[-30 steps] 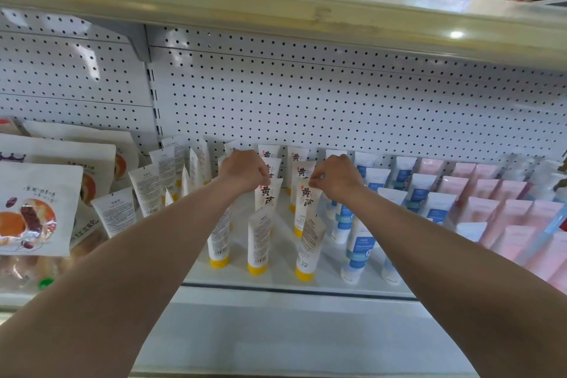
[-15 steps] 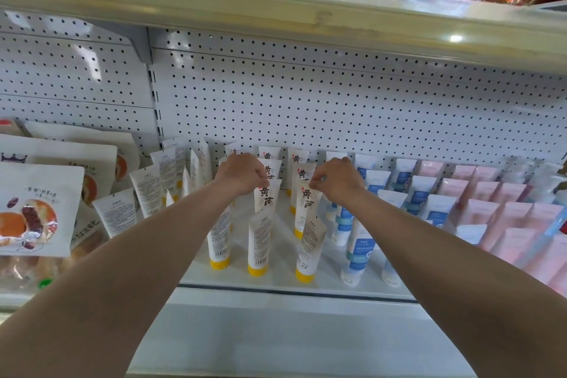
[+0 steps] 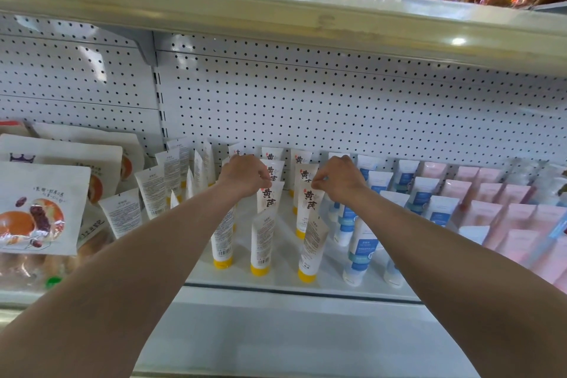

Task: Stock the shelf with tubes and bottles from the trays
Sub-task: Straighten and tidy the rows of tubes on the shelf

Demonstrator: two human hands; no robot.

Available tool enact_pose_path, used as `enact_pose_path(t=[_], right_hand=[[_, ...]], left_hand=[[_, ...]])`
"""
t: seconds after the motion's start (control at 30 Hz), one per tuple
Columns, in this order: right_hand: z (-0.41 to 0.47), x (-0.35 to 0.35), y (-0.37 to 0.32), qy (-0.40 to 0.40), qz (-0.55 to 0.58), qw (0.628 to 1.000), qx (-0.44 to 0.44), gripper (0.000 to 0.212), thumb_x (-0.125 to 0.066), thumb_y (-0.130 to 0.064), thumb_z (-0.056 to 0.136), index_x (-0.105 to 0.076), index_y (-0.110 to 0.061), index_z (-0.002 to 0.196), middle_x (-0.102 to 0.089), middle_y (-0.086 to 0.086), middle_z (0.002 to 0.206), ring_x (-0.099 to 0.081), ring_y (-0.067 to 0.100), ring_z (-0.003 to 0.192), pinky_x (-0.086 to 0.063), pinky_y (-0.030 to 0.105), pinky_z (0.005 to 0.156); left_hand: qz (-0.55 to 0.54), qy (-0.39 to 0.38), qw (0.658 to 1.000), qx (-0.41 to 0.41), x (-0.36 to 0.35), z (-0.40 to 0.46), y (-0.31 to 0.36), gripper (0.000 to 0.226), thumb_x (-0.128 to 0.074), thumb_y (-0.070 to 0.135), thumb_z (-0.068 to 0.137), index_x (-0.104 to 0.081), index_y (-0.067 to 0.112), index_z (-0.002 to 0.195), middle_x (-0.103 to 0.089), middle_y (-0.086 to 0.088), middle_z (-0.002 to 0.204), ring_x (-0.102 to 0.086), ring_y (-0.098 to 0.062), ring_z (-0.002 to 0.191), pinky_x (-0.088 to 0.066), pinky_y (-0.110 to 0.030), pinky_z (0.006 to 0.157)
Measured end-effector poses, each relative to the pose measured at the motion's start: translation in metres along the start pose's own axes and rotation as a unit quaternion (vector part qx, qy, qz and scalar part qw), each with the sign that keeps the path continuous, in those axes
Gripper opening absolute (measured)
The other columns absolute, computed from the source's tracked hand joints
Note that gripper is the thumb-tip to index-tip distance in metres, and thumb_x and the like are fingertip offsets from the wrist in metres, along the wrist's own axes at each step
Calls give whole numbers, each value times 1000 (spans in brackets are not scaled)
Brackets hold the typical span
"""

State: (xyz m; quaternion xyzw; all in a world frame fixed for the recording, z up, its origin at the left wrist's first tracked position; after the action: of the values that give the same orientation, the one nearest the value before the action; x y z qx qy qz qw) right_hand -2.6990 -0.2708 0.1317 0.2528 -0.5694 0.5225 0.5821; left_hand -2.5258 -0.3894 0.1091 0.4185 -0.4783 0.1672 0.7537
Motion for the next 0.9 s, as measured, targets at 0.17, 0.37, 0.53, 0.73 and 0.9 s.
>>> enact_pose_path(t=[0.17,0.37,0.53,0.73,0.9], right_hand=[[3,-2,0,0,4,1000,-1,14,-74,-32,89,-80,-26,101,-57,-5,95,-48,18,120,-53,40,94],[2,-1,1,-4,-4,1000,-4,12,-74,-31,89,-80,-26,98,-64,-4,108,-42,17,121,-50,38,91],[-1,-2,2,-9,7,1000,-1,11,-75,-30,89,-80,-26,97,-63,-8,100,-42,18,122,-50,38,93],[-7,2,0,-2,12,1000,-12,15,-73,-33,89,-79,-28,102,-60,-8,95,-41,15,125,-51,38,91],[-13,5,-1,-2,-5,1000,-16,17,-71,-35,91,-79,-26,103,-68,0,111,-43,18,125,-52,38,90]], left_hand=[[-1,-2,1000,1,0,-1,0,11,-75,34,85,-77,30,95,-73,7,101,-56,-27,121,-46,-46,104],[12,1,1000,2,0,-1,0,12,-75,36,85,-77,31,96,-73,8,102,-56,-26,121,-47,-45,102],[21,2,1000,1,1,-1,1,14,-73,38,85,-76,33,98,-72,9,102,-54,-25,122,-47,-44,101],[29,7,1000,2,2,-3,2,14,-73,41,85,-76,34,97,-72,9,102,-52,-25,125,-45,-43,104],[28,10,1000,8,4,-4,2,19,-75,43,83,-75,34,100,-70,7,112,-52,-25,126,-46,-44,103]])
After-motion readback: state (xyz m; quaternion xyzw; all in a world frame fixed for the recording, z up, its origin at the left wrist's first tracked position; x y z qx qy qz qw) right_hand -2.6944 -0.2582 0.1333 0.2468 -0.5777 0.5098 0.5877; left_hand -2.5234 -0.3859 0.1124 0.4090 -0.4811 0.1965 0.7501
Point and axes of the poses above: each hand's wrist, its own z-axis towards the middle knuckle, its own x-axis out of the back of the hand, y = z × x, the point moved 10 cm from there along z, towards the middle knuckle
